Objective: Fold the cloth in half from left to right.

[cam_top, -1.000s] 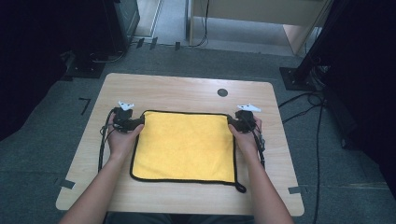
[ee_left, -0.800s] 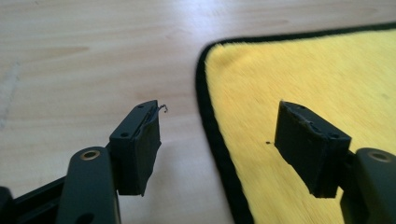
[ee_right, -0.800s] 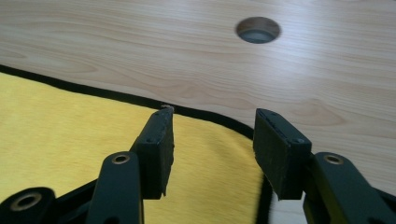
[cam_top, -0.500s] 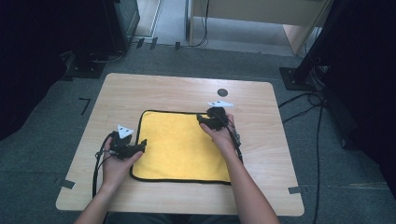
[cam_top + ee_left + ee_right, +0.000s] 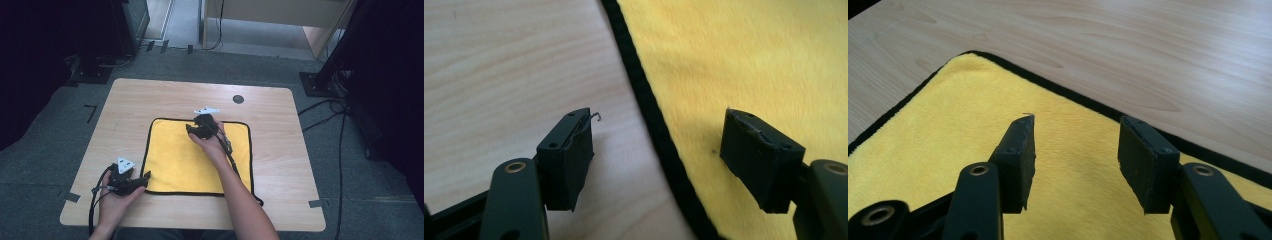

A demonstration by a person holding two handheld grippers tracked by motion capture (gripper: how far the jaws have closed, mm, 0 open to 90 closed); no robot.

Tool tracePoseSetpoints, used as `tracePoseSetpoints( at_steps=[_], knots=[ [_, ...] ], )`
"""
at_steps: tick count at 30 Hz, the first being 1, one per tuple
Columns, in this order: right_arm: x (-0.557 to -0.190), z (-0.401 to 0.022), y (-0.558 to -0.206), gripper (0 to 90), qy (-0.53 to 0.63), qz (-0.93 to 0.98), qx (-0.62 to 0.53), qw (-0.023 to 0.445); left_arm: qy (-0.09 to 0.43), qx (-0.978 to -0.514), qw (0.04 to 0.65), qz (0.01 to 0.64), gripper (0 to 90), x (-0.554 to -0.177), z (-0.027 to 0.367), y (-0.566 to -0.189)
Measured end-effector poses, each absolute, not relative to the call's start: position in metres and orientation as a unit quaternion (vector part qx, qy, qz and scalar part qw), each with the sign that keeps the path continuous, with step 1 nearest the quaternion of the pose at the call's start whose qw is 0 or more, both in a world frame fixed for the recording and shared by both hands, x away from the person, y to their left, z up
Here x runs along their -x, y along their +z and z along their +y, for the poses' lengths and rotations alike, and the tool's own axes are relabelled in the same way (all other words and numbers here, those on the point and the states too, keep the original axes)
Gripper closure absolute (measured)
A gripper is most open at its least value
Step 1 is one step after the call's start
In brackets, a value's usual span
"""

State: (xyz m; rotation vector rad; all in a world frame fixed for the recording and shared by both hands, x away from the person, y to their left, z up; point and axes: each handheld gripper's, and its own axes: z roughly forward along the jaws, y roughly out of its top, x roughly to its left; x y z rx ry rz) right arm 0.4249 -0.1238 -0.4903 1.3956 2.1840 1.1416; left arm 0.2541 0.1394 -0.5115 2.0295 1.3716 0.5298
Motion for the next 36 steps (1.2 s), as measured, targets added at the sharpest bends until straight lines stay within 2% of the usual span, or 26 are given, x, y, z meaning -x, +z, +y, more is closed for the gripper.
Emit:
tracePoseSetpoints(
  at_steps=[4,16,17,20,22,23,24,27,28,30,32,36],
  knots=[
    [-0.427,-0.095,-0.497,49.2,0.391,0.78,-0.467,0.145,0.204,-0.775,0.314,0.509,30.0,-0.24,0.142,-0.513],
    [-0.44,-0.045,-0.504,44.4,0.392,0.789,-0.455,0.131,0.205,-0.778,0.312,0.506,31.0,-0.227,0.141,-0.512],
    [-0.442,-0.038,-0.507,40.6,0.393,0.787,-0.458,0.131,0.204,-0.777,0.314,0.505,33.2,-0.227,0.141,-0.512],
    [-0.445,-0.032,-0.512,38.3,0.38,0.789,-0.463,0.138,0.207,-0.777,0.314,0.505,36.3,-0.224,0.139,-0.512],
    [-0.446,-0.023,-0.514,43.0,0.358,0.801,-0.448,0.173,0.207,-0.779,0.314,0.501,39.2,-0.223,0.137,-0.512],
    [-0.446,-0.021,-0.514,46.4,0.353,0.804,-0.444,0.181,0.199,-0.786,0.322,0.488,44.0,-0.221,0.137,-0.512],
    [-0.445,-0.02,-0.514,52.3,0.355,0.803,-0.443,0.181,0.197,-0.79,0.326,0.481,49.1,-0.221,0.137,-0.512],
    [-0.444,-0.022,-0.512,81.2,0.35,0.801,-0.451,0.182,0.189,-0.801,0.331,0.462,65.8,-0.22,0.134,-0.511],
    [-0.444,-0.021,-0.51,85.6,0.345,0.803,-0.452,0.179,0.189,-0.801,0.331,0.462,72.8,-0.22,0.134,-0.511],
    [-0.444,-0.021,-0.51,86.8,0.342,0.804,-0.451,0.181,0.184,-0.806,0.33,0.456,83.1,-0.219,0.13,-0.51],
    [-0.442,-0.023,-0.508,87.0,0.351,0.812,-0.431,0.179,0.194,-0.811,0.323,0.448,84.9,-0.217,0.126,-0.509],
    [-0.441,-0.035,-0.497,86.9,0.384,0.798,-0.434,0.165,0.198,-0.808,0.35,0.431,85.6,-0.212,0.118,-0.494]
  ],
)
